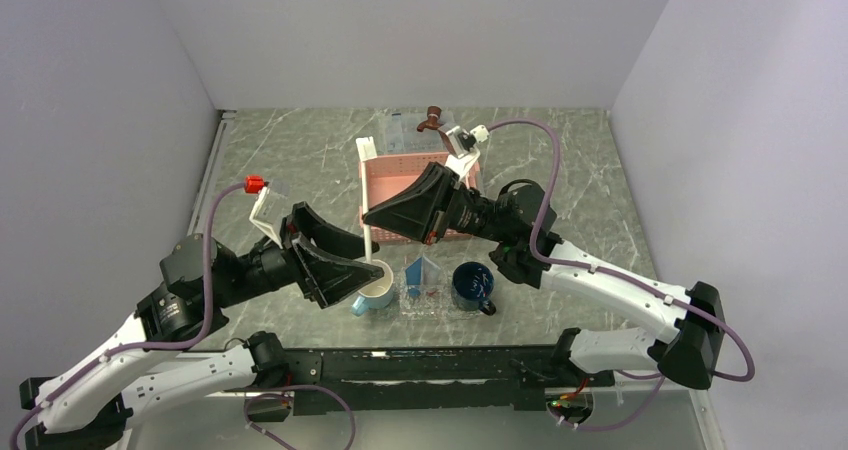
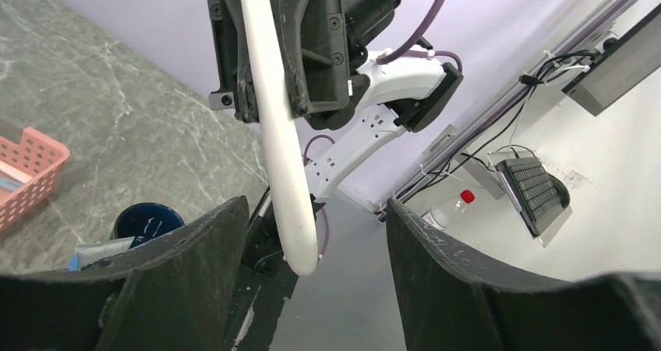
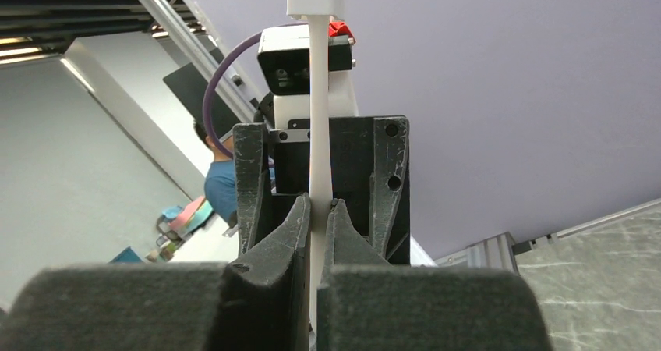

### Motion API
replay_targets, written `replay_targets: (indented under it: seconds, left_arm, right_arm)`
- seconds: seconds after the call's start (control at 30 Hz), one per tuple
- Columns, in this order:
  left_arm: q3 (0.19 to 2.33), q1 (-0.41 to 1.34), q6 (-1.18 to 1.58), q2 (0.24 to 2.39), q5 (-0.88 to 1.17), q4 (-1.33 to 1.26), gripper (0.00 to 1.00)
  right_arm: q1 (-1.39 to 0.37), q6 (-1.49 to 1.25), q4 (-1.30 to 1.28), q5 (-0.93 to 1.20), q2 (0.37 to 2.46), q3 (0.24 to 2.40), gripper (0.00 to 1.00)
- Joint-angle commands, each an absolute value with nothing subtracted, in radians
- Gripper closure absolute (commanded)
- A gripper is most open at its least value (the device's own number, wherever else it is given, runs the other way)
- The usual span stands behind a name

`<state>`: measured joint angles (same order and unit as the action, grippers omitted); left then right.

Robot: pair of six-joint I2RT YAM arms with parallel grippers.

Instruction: Prepare toiletry sets of a toothbrush and toothpaste on the tray

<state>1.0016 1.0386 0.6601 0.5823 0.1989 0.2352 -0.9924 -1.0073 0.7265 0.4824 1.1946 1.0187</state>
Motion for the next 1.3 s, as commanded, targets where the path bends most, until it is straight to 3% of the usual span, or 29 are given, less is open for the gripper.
replay_targets:
  seconds: [0.0,0.37,0.5,0.57,0.67,0.73,1.27]
  left_arm:
    - [0.993,1.042,0.691,0.584,0.255,0.147,0.32]
    - [0.982,1.043,0.703,0.578,0.285,0.127,0.71]
    - [0.987,1.043,0.701,0.585,0.285,0.136,0.98]
    - [0.991,1.043,0.696,0.589,0.278,0.151,1.00]
    - [0.984,1.042,0.688,0.582,0.260,0.172,1.00]
    - [0.983,1.043,0.678,0.576,0.246,0.194,1.00]
    - [1.026,1.043,0.579,0.532,0.347,0.505,1.00]
  right_arm:
    - [-1.014,-1.023,0.822,0.497,1.192,1.028,1.00]
    - [-1.037,-0.995,0.815,0.463,1.173,1.010,1.00]
    - [-1.041,-0.947,0.749,0.456,1.159,1.016,0.98]
    - [-1.042,-0.910,0.697,0.443,1.138,1.016,0.91]
    - [-1.041,-0.849,0.594,0.430,1.107,1.029,0.66]
    - [-1.042,-0.807,0.523,0.421,1.085,1.037,0.56]
    - [-1.004,-0.285,-0.316,0.419,1.024,1.358,0.47]
